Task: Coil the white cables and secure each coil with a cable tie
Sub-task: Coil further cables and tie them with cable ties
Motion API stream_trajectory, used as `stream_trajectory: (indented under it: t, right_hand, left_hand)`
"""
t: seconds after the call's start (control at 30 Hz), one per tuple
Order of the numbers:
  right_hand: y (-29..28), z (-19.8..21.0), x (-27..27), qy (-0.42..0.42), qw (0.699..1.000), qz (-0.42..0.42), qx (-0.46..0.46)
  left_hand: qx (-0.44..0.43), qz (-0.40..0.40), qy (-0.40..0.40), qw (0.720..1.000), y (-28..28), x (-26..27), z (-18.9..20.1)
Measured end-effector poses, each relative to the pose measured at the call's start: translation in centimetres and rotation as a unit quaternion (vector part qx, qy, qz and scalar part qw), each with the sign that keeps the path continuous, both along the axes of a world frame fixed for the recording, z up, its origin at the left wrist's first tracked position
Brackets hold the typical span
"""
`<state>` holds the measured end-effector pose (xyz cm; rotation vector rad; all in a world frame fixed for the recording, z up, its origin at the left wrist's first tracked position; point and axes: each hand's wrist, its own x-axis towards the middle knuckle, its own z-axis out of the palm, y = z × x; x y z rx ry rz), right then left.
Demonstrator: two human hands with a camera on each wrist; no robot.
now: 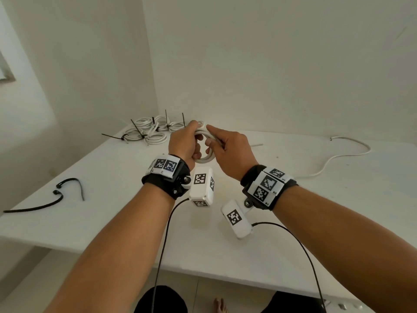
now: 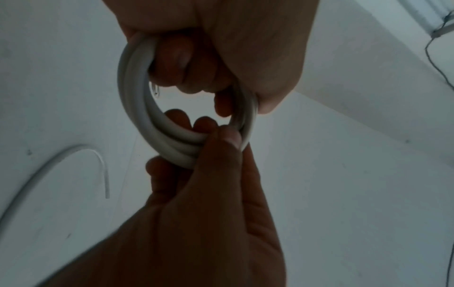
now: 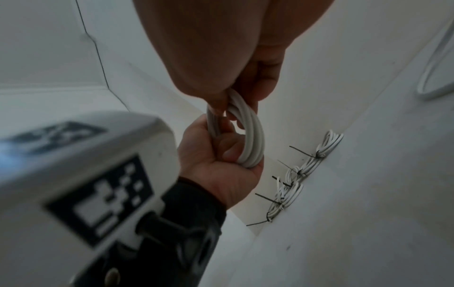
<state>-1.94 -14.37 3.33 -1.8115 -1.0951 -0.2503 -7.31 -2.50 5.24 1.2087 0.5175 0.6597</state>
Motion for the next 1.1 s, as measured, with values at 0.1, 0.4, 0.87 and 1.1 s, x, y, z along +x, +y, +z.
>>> stream_trajectory:
  t: [0.1, 0.4, 0.87, 1.1]
  right_hand:
    - [2.0, -1.0, -1.0, -0.005, 1.000, 0.012, -0.007]
    - [8.1, -0.4, -3.8, -0.007, 0.990, 0.128, -0.058]
    - [21.8, -0.9, -10.6, -0.175, 0.893, 0.226, -0.348]
    - [27.1, -1.9, -12.3, -0.235, 0.847, 0.257, -0.401]
  left_hand:
    - [-0.042, 0.026, -0.007, 0.999, 1.8, -1.0, -0.5]
    - [-0.047, 0.042, -0.007, 0.998, 7.6, -7.3, -0.7]
    - [-0.063, 0.259, -0.007, 0.964, 20.5, -21.1, -2.8]
    - [-0.075, 0.281, 0.004, 0.957, 23.1, -23.8, -4.2]
